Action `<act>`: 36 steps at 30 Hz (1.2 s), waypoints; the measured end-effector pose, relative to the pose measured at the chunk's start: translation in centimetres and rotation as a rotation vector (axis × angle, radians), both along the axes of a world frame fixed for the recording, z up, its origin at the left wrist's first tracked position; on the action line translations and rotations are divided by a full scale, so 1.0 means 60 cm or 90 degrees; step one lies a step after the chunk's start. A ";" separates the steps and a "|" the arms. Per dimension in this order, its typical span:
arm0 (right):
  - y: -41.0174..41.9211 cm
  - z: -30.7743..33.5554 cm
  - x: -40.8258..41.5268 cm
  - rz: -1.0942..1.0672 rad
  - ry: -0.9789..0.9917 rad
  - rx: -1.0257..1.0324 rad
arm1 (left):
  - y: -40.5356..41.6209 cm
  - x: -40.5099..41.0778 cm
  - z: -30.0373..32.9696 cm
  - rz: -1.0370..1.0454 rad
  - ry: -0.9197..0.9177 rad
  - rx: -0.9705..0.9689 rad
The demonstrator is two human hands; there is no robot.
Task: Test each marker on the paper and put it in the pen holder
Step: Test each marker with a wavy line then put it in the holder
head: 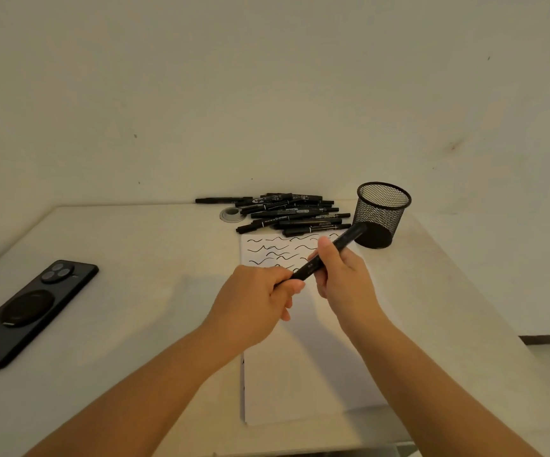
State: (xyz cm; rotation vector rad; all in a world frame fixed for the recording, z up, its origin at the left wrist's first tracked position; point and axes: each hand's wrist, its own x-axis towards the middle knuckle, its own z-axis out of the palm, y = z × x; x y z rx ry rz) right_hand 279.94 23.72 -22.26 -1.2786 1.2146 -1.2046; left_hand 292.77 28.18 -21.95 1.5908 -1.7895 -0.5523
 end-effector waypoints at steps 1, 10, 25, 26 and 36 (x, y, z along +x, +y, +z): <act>0.000 0.001 -0.002 0.012 -0.011 -0.009 | 0.000 0.000 0.000 -0.004 0.042 0.017; -0.033 -0.005 -0.026 0.111 -0.199 -0.034 | 0.008 0.011 0.022 -0.127 0.443 0.344; -0.074 -0.034 0.039 0.073 0.155 -0.034 | -0.072 0.114 -0.065 0.126 0.014 -0.011; -0.074 -0.037 0.048 0.068 0.130 -0.037 | -0.077 0.115 -0.068 0.118 -0.016 -0.022; -0.069 -0.072 0.049 0.137 0.158 -0.086 | -0.082 0.129 -0.093 0.061 -0.022 -0.009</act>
